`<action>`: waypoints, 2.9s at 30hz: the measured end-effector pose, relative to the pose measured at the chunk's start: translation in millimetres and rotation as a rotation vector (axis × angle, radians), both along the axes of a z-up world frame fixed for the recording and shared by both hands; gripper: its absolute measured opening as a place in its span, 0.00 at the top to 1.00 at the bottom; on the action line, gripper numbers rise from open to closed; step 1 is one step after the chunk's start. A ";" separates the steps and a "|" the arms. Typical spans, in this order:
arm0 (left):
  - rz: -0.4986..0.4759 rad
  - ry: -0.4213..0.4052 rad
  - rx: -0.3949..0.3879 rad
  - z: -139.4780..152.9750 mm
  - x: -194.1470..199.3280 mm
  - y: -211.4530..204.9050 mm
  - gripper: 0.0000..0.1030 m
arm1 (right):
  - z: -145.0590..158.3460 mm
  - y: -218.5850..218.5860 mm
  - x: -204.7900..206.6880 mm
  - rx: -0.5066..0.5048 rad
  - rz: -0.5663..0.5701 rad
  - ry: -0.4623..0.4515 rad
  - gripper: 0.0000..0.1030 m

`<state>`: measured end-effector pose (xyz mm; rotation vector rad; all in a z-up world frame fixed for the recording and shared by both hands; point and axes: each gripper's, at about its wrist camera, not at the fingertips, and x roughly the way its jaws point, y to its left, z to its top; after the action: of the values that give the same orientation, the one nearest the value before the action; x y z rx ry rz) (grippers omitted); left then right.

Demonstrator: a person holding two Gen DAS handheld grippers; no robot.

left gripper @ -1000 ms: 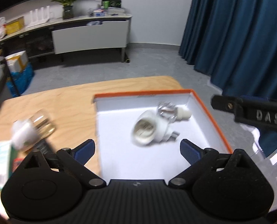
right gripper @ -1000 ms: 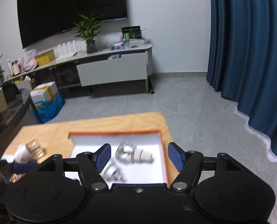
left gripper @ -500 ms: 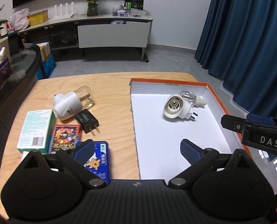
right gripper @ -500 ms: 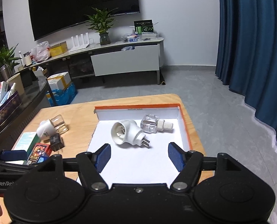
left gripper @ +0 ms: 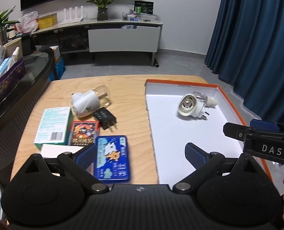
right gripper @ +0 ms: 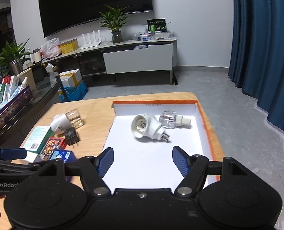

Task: Organize rigid objects
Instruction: 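Withdraw both open tools from the box back over the cluttered table, then grasp the white square charger with the left tool while the right grasps the blue tin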

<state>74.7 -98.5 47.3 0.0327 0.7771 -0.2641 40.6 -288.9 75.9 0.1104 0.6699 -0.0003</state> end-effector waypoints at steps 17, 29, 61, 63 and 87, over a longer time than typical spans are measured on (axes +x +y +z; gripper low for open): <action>0.071 0.005 -0.016 -4.8 -9.1 37.6 0.02 | -8.2 42.8 -0.5 -0.022 0.097 0.021 0.22; 0.114 0.016 -0.025 -11.3 -10.2 63.3 0.02 | -15.8 61.5 1.7 -0.034 0.142 0.039 0.22; 0.196 0.096 0.006 -77.3 10.2 108.9 0.08 | -36.6 72.1 2.8 -0.025 0.201 0.084 0.22; 0.199 0.072 0.009 -78.0 11.9 110.1 0.12 | -37.1 72.3 3.3 -0.026 0.202 0.085 0.22; 0.206 0.029 -0.102 -66.2 -9.6 140.7 0.54 | -66.8 164.2 63.7 0.000 0.307 0.236 0.22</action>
<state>65.1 42.2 -18.9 -0.1471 0.7881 -0.1089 104.3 -124.7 9.1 0.0065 0.9171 0.2859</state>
